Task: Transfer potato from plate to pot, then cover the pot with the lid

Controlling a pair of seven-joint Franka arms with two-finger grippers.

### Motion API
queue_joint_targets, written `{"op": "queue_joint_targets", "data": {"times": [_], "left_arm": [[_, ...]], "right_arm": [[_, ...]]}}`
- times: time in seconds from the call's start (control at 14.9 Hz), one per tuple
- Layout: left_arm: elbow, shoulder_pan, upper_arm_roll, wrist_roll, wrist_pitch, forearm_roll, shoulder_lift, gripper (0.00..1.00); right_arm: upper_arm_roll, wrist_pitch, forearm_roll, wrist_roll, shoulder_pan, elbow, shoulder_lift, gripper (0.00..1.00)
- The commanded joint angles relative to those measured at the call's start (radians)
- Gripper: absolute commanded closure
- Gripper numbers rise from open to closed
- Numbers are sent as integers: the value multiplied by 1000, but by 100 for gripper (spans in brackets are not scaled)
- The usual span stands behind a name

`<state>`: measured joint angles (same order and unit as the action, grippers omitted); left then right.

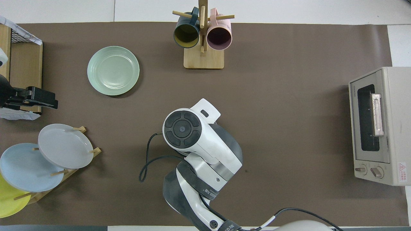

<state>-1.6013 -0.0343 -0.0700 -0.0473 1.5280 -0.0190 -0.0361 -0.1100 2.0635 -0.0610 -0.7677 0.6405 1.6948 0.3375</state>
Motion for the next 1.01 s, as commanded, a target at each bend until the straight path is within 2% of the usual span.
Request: {"op": "queue_joint_targets", "data": {"times": [0.0, 0.4, 0.67, 0.94], "left_arm": [[-15, 19, -13, 0, -2, -7, -16, 0], [-15, 17, -13, -2, -8, -7, -16, 0], [-15, 21, -10, 0, -8, -7, -16, 0], [-15, 19, -10, 0, -8, -7, -16, 0]], "right_arm": [[-5, 6, 30, 25, -36, 25, -8, 100], [-5, 1, 52, 25, -36, 22, -8, 100], [-5, -92, 78, 27, -58, -53, 3, 100], [-5, -97, 125, 27, -74, -60, 5, 100]]}}
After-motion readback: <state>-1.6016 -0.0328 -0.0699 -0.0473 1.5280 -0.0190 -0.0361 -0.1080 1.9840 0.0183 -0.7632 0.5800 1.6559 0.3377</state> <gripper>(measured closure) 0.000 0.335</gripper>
